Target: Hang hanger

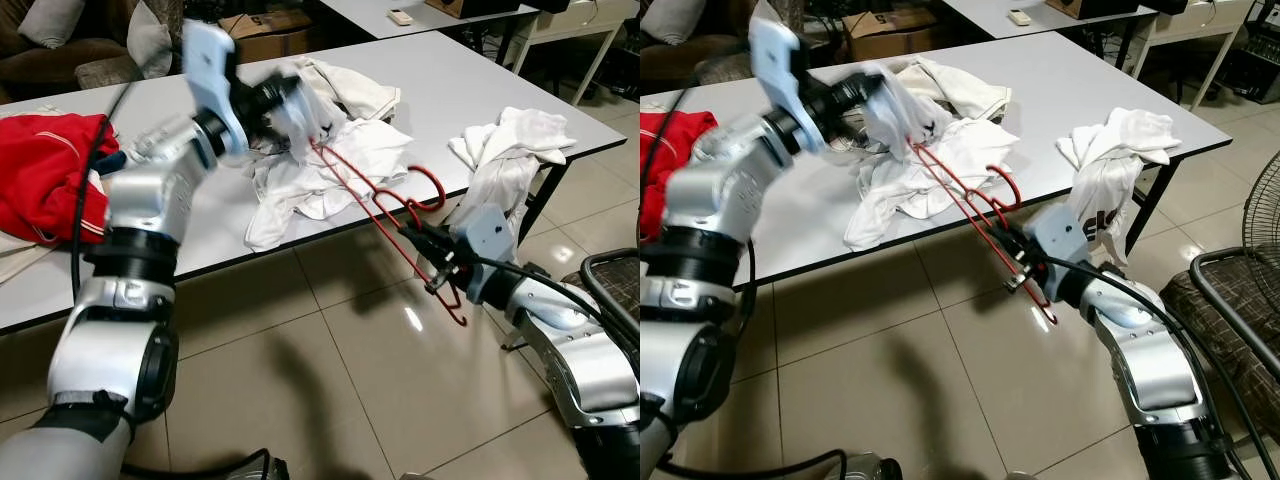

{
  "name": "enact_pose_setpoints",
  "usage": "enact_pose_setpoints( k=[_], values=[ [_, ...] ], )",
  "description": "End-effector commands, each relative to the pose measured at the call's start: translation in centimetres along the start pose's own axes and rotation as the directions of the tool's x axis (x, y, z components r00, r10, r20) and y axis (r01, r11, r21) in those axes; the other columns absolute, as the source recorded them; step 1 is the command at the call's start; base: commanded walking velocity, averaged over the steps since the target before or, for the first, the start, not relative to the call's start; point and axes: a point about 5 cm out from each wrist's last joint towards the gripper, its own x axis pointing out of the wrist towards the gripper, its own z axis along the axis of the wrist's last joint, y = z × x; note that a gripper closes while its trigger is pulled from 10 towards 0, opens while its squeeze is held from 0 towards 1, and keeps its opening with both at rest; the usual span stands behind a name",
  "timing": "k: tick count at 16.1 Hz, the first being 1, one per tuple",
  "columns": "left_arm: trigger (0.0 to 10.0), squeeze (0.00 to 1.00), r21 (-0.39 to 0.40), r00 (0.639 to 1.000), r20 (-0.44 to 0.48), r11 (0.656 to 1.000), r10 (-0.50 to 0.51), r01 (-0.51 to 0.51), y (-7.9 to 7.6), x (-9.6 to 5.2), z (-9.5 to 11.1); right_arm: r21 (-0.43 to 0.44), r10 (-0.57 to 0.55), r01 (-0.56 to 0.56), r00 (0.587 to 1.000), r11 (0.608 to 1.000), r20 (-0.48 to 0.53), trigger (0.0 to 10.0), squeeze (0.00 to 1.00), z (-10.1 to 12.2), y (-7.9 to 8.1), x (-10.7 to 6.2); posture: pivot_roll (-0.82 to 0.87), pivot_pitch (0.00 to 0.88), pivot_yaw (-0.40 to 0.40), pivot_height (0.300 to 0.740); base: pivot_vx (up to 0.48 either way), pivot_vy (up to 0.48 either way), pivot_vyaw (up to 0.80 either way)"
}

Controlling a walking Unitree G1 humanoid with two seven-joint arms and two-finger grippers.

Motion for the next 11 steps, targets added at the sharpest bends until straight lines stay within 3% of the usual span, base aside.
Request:
enact_pose_setpoints(
  k=[1,7,9,11],
  values=[
    [0.0,0.0,0.064,1.0,0.004,0.998,-0.028,0.028,-0.3,0.0,0.6,-0.007,0.01,-0.009,0.999,1.0,0.036,10.0,0.0,1.2,0.0,0.4,-0.17,0.0,0.066,0.74,0.0,0.0,0.0],
    [0.0,0.0,0.069,0.979,-0.019,0.977,-0.203,0.204,-2.7,-0.2,0.6,-0.006,-0.004,0.004,1.0,1.0,0.02,10.0,0.0,1.0,-0.8,2.4,-0.16,0.0,0.057,0.74,0.0,0.0,0.0],
    [0.0,0.0,0.096,0.982,-0.058,0.978,-0.18,0.185,-2.6,-0.3,0.4,-0.016,-0.003,0.002,1.0,1.0,-0.021,10.0,0.0,0.7,-0.9,2.8,-0.16,0.0,0.053,0.74,0.0,0.0,0.0],
    [0.0,0.0,0.06,0.979,-0.032,0.977,-0.202,0.203,-2.9,-0.4,0.9,0.009,-0.045,0.045,0.996,0.999,-0.077,10.0,0.0,-0.3,-1.3,2.7,-0.16,0.0,0.052,0.74,0.0,0.0,0.0]
  ],
)
